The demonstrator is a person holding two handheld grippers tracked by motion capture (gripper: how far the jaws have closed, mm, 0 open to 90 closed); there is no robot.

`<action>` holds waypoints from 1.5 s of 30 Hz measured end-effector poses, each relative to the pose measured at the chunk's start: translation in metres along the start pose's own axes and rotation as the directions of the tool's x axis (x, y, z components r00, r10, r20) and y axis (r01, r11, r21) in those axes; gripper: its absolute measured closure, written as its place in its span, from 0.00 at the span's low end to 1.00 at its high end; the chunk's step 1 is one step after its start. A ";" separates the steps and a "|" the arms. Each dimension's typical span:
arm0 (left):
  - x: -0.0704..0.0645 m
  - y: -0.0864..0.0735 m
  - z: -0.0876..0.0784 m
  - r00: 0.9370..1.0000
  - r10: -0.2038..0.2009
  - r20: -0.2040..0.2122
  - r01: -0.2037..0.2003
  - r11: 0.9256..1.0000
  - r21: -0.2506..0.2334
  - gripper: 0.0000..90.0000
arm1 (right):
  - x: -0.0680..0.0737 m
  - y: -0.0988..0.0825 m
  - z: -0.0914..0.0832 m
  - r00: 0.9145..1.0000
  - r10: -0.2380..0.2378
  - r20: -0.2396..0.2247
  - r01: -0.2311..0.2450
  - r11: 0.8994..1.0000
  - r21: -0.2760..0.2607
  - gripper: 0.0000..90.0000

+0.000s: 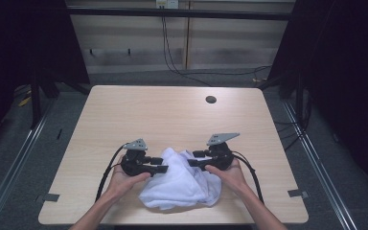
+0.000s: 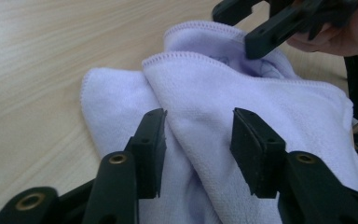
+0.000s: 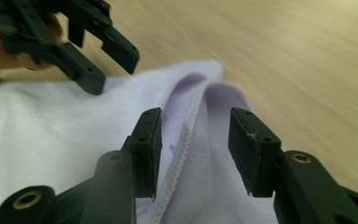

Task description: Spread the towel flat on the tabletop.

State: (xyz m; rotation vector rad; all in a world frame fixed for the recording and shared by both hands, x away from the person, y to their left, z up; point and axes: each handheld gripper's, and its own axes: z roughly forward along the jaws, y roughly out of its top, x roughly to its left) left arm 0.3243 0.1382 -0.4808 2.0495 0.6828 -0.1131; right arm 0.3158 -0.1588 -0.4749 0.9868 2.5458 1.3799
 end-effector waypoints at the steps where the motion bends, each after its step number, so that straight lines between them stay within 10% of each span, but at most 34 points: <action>1: 0.000 0.000 0.000 1.000 0.000 0.000 0.000 1.000 0.000 0.51 | 0.000 0.000 0.000 1.000 0.000 0.000 0.000 1.000 0.000 0.61; 6: -0.004 -0.005 0.011 1.000 0.005 0.010 -0.005 0.997 0.074 0.44 | 0.005 -0.004 0.009 1.000 -0.003 -0.002 0.003 1.000 0.028 0.85; 11: -0.004 -0.005 0.006 0.998 -0.005 0.062 0.000 0.997 0.081 0.85 | 0.002 -0.001 -0.004 0.999 0.034 0.003 -0.034 0.999 -0.002 0.95; 19: -0.001 0.004 -0.025 0.997 -0.029 0.074 0.035 0.996 -0.079 0.94 | -0.009 0.002 -0.031 0.995 0.091 0.033 -0.088 0.992 -0.086 0.95; 30: 0.017 0.018 -0.097 0.998 -0.056 -0.020 0.047 0.949 -0.311 0.94 | -0.033 0.020 -0.102 0.973 0.174 0.150 -0.126 0.950 -0.284 0.95; 39: 0.014 0.055 -0.114 0.996 -0.023 -0.090 -0.014 0.923 -0.386 0.94 | -0.032 0.055 -0.119 0.967 0.163 0.198 -0.090 0.938 -0.336 0.95; 45: 0.009 0.090 -0.130 0.982 0.025 -0.186 -0.099 0.910 -0.404 0.94 | -0.038 0.088 -0.127 0.957 0.172 0.233 -0.081 0.931 -0.356 0.95</action>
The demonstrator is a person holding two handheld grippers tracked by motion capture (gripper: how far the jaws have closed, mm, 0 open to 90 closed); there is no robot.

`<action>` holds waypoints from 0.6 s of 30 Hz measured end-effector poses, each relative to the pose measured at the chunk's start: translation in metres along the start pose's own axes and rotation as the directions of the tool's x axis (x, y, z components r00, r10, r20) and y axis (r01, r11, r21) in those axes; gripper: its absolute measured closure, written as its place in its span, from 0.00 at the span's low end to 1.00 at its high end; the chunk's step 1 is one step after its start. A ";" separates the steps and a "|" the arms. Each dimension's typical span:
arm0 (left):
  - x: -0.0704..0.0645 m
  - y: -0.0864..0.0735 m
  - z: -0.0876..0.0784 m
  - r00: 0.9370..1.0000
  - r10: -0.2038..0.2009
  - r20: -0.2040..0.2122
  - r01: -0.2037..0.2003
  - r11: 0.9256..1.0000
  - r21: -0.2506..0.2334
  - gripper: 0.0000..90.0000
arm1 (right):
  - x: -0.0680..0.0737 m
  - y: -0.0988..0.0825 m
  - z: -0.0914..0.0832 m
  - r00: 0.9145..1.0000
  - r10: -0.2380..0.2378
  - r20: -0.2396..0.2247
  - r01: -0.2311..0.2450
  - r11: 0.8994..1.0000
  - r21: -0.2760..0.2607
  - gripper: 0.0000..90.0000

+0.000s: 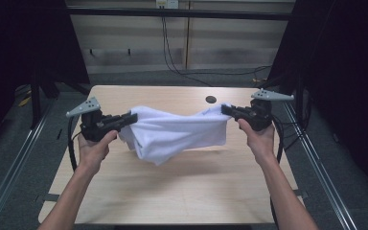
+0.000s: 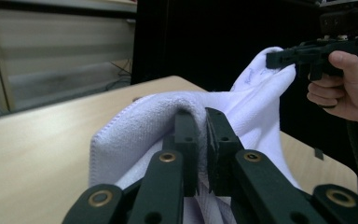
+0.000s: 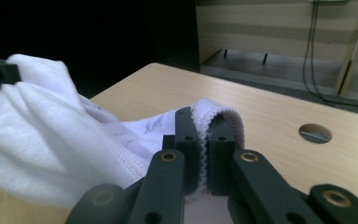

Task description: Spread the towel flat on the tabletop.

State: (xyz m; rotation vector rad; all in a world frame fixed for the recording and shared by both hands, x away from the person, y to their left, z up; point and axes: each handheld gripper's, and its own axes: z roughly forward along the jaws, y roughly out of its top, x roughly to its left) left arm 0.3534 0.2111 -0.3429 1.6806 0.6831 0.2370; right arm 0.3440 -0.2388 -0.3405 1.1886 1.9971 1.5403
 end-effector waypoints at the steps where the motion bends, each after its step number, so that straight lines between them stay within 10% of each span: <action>1: 0.001 0.006 0.000 1.000 0.007 -0.005 -0.007 1.000 -0.003 0.94 | -0.002 0.012 0.002 1.000 -0.001 0.003 0.001 1.000 -0.010 0.95; 13: 0.022 0.067 0.007 0.989 0.077 -0.125 -0.085 0.994 -0.065 0.94 | -0.013 0.073 0.027 0.999 -0.026 0.031 0.028 0.997 -0.069 0.95; 16: 0.015 0.058 0.007 0.984 0.121 -0.128 -0.126 0.992 -0.026 0.94 | -0.015 0.072 0.031 0.999 -0.035 0.018 0.037 0.995 -0.093 0.95; 18: 0.010 0.020 0.010 0.992 0.106 -0.066 -0.103 0.994 0.041 0.94 | -0.020 0.043 0.036 0.999 -0.036 0.006 0.036 0.999 -0.037 0.95</action>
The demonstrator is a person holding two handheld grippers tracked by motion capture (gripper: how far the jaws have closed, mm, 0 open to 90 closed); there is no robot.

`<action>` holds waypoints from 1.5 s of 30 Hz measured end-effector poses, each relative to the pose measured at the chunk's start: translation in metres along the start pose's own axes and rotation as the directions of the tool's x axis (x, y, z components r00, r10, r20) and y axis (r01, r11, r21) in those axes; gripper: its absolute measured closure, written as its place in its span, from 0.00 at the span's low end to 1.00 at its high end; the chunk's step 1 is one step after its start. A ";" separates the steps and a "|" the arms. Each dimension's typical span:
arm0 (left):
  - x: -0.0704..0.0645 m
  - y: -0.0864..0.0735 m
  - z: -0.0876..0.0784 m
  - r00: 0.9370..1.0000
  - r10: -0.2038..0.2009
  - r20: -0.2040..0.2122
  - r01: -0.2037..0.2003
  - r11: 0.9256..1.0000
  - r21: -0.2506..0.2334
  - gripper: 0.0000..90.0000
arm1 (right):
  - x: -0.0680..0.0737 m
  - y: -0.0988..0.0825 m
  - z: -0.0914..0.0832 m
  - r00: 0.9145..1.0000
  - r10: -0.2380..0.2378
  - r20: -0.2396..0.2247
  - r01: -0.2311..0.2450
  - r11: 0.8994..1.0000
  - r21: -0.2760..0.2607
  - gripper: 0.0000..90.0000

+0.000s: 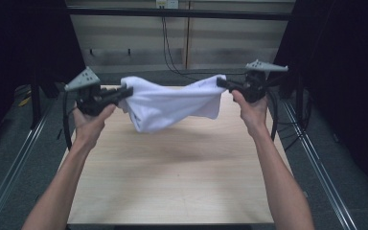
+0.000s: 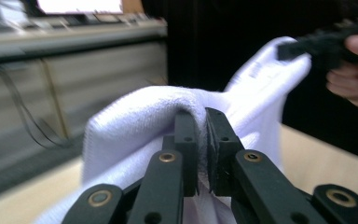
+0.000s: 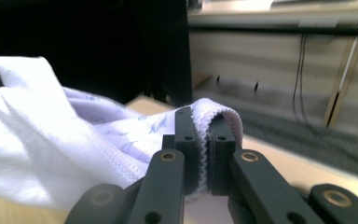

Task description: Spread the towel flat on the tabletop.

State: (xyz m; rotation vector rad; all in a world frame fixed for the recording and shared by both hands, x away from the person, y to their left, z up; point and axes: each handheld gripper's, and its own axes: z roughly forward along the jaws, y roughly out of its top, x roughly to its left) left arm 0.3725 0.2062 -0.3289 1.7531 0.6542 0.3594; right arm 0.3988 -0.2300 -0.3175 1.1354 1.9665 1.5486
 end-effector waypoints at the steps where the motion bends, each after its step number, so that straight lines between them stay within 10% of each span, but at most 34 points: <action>1: 0.000 0.000 0.000 1.000 0.000 0.000 0.000 1.000 0.000 0.94 | 0.000 0.000 0.000 1.000 0.000 0.000 0.000 1.000 0.000 0.95; 4: -0.012 -0.056 0.008 0.997 -0.061 0.053 0.054 0.990 0.127 0.94 | -0.004 -0.075 0.007 0.998 0.044 -0.049 -0.034 0.984 0.172 0.95; 5: -0.022 -0.093 0.011 0.987 -0.117 0.110 0.092 0.974 0.205 0.94 | -0.004 -0.094 0.007 0.996 0.068 -0.064 -0.053 0.976 0.211 0.95; 9: -0.036 -0.125 0.009 0.970 -0.176 0.166 0.130 0.958 0.256 0.91 | 0.000 -0.147 0.000 0.994 0.080 -0.073 -0.052 0.945 0.323 0.94; 11: -0.047 -0.138 0.007 0.972 -0.159 0.176 0.100 0.947 0.304 0.89 | 0.000 -0.157 -0.004 0.995 0.079 -0.063 -0.053 0.940 0.336 0.93; 13: -0.049 -0.139 0.002 0.966 -0.170 0.197 0.108 0.951 0.291 0.84 | 0.001 -0.166 -0.012 0.994 0.086 -0.061 -0.059 0.933 0.354 0.86; 16: -0.041 -0.130 -0.012 0.958 -0.190 0.217 0.145 0.968 0.206 0.77 | -0.001 -0.171 -0.032 0.995 0.095 -0.042 -0.076 0.941 0.331 0.78; 19: -0.022 -0.120 -0.020 0.969 -0.198 0.149 0.175 0.972 0.154 0.75 | -0.002 -0.167 -0.041 0.993 0.108 -0.035 -0.094 0.953 0.287 0.73; 22: 0.003 -0.123 -0.014 0.963 -0.264 0.062 0.255 0.960 0.117 0.73 | -0.001 -0.160 -0.046 0.993 0.118 -0.028 -0.108 0.966 0.237 0.68; 24: 0.012 -0.134 0.002 0.960 -0.281 0.014 0.274 0.946 0.175 0.71 | 0.001 -0.160 -0.044 0.992 0.118 -0.041 -0.105 0.967 0.233 0.68; 30: -0.018 -0.166 0.040 0.958 -0.261 0.123 0.195 0.900 0.391 0.81 | 0.050 -0.168 -0.009 0.980 0.048 -0.193 0.017 0.947 0.321 0.65; 37: -0.052 -0.166 0.045 0.955 -0.229 0.189 0.127 0.890 0.438 0.91 | 0.098 -0.172 0.013 0.946 -0.001 -0.325 0.121 0.930 0.348 0.62; 39: -0.052 -0.163 0.040 0.955 -0.219 0.199 0.117 0.898 0.424 0.91 | 0.111 -0.168 0.019 0.930 -0.011 -0.368 0.144 0.930 0.337 0.60; 42: -0.041 -0.162 0.025 0.943 -0.276 0.184 0.188 0.902 0.388 0.77 | 0.124 -0.161 0.029 0.912 -0.015 -0.409 0.154 0.938 0.309 0.56; 45: -0.028 -0.171 0.010 0.948 -0.290 0.133 0.219 0.894 0.392 0.74 | 0.132 -0.154 0.049 0.903 -0.019 -0.429 0.158 0.944 0.290 0.51</action>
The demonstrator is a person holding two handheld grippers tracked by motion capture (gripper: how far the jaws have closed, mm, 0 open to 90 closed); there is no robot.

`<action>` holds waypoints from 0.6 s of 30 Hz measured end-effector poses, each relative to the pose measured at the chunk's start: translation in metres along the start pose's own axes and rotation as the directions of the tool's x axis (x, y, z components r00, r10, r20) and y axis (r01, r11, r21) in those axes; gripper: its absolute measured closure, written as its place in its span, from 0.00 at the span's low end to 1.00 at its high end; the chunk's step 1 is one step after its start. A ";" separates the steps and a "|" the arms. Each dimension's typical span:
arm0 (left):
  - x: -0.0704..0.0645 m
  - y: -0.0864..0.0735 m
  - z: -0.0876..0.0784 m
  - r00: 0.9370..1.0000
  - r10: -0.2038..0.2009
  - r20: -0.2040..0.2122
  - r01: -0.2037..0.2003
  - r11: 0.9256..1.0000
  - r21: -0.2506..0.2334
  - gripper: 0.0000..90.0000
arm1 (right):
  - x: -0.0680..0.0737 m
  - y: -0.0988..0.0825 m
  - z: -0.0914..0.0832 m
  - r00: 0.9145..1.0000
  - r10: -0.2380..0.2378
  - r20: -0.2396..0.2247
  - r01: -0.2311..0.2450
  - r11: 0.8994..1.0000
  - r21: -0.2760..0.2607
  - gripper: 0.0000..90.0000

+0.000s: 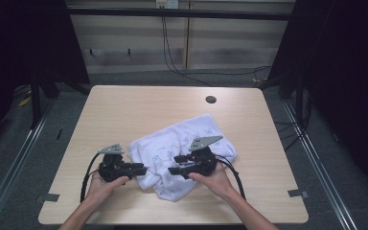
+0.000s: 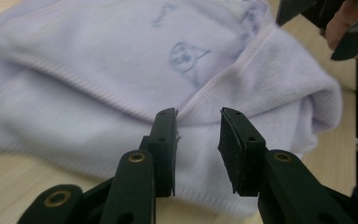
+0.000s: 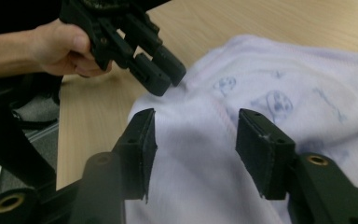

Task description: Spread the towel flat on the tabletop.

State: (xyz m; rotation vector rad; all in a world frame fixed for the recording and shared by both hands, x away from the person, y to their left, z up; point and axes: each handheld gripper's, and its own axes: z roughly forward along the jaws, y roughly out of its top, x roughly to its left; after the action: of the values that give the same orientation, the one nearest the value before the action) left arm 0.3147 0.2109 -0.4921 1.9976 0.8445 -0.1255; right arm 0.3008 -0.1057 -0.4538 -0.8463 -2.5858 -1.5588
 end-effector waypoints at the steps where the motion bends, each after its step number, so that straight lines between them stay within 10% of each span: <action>1: 0.000 0.000 0.000 1.000 0.000 0.000 0.000 1.000 0.000 0.73 | 0.000 0.000 0.000 1.000 0.000 0.000 0.000 1.000 0.000 0.51; 4: 0.002 -0.004 0.004 1.000 -0.006 -0.023 0.007 1.000 0.016 0.70 | -0.004 0.004 0.019 1.000 0.001 0.004 -0.001 1.000 0.031 0.51; 8: -0.003 -0.005 0.015 0.998 0.036 -0.059 -0.031 0.996 0.080 0.70 | -0.004 -0.005 0.024 0.998 -0.004 0.061 0.001 0.998 0.061 0.94; 18: -0.008 0.002 0.022 0.987 0.094 -0.133 -0.078 0.990 0.121 0.91 | 0.008 -0.058 -0.081 0.990 -0.002 0.142 -0.007 0.998 0.067 0.96</action>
State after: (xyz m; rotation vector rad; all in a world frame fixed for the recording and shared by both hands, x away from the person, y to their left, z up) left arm 0.3150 0.1886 -0.4996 2.1680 0.8533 0.0147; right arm 0.2472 -0.1896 -0.4578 -0.9884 -2.7151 -1.4516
